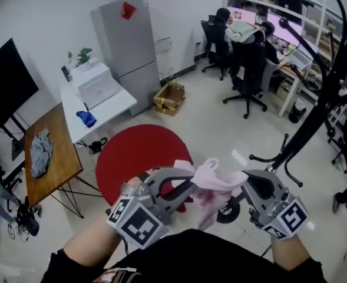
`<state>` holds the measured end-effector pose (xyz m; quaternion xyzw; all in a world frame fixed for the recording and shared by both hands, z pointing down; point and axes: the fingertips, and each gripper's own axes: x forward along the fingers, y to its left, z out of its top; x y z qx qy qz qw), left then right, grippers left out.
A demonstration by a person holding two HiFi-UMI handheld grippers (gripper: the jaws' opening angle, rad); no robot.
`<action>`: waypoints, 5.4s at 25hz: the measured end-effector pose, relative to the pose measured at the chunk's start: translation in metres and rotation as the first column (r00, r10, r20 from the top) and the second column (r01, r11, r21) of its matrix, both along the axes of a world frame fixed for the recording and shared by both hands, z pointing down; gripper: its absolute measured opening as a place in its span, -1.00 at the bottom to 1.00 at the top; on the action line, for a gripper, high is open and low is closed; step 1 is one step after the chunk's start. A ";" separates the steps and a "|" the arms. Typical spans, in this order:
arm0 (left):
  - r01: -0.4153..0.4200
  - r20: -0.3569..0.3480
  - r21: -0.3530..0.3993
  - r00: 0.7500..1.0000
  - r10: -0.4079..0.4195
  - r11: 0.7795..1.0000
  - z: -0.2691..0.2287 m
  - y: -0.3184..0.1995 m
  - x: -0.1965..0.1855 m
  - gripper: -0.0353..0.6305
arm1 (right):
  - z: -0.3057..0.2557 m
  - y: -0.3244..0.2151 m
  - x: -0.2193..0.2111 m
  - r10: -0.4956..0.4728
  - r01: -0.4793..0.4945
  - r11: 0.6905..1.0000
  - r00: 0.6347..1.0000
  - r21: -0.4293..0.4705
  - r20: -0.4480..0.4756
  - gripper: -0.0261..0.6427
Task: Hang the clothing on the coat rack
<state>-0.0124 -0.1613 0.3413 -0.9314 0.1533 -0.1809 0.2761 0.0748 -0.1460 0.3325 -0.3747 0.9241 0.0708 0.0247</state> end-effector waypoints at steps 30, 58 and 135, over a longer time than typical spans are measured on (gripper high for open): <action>-0.214 -0.224 0.349 0.926 0.303 0.912 -0.215 0.130 0.202 -0.89 | -0.224 0.144 0.216 0.177 -0.219 0.876 0.975 0.429 0.137 -0.90; -0.127 -0.326 0.337 0.914 0.242 0.933 -0.318 0.064 0.374 -0.88 | -0.301 0.068 0.398 0.369 -0.499 0.758 0.859 0.419 0.355 -0.90; -0.156 -0.457 -0.078 0.883 0.103 0.985 -0.126 0.097 0.303 -0.87 | -0.099 0.160 0.376 0.401 -0.419 0.900 0.903 0.117 0.154 -0.85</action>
